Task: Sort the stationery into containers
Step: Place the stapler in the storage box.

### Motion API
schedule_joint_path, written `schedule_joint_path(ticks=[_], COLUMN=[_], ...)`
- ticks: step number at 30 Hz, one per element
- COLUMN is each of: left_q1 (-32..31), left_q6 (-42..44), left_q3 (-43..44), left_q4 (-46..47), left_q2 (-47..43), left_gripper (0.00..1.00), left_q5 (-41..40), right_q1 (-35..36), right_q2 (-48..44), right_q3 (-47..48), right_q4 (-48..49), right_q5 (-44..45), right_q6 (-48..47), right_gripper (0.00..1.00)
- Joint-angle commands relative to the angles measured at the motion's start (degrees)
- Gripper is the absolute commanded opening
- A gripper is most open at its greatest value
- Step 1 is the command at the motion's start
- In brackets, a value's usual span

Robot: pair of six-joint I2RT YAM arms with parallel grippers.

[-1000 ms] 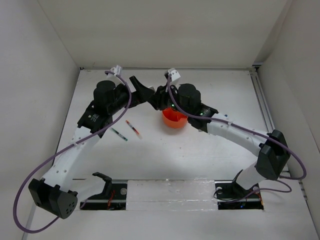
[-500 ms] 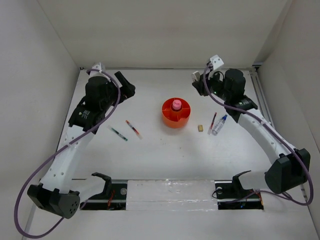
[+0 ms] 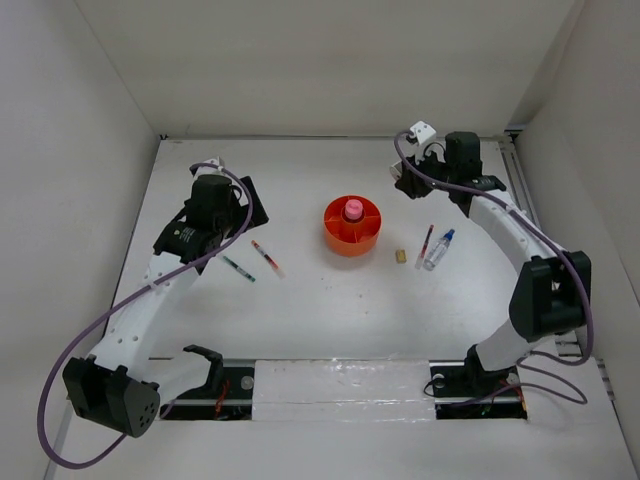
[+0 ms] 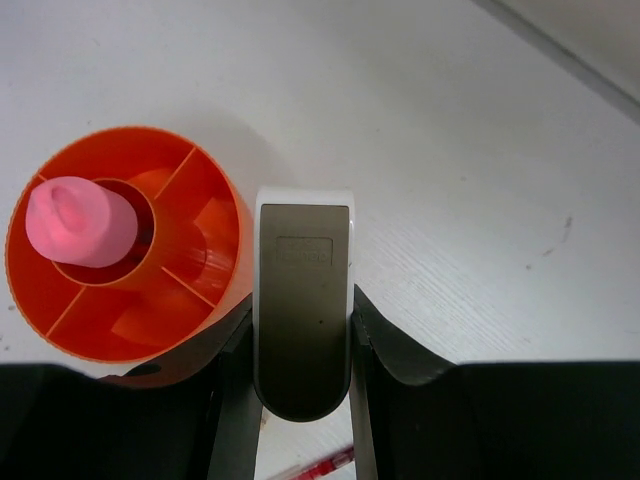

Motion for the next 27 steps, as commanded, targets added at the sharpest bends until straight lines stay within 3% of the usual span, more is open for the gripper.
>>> schedule_joint_path(ticks=[1,8,16,27], left_q1=[0.02,0.02,0.02,0.02], left_q6=[1.82,1.82,1.82,2.34], left_q3=[0.14,0.14,0.14,-0.39], left_q4=[1.11,1.64,1.64,2.17], left_q2=[-0.54,-0.54,-0.54,-0.54], left_gripper=[1.0,1.0,1.0,1.0], left_q5=[-1.38,-0.76,-0.24,1.43], right_q1=[0.27,4.22,5.28,7.12], right_q2=[2.06,4.78,7.6,8.13], right_q3=[4.61,5.14,5.67,3.83], right_q4=[-1.44,-0.74,0.49,2.87], right_q5=[-6.1,-3.3,1.8,0.58], right_q6=[-2.34,-0.33,9.41,11.28], right_gripper=[0.0,0.0,0.0,0.0])
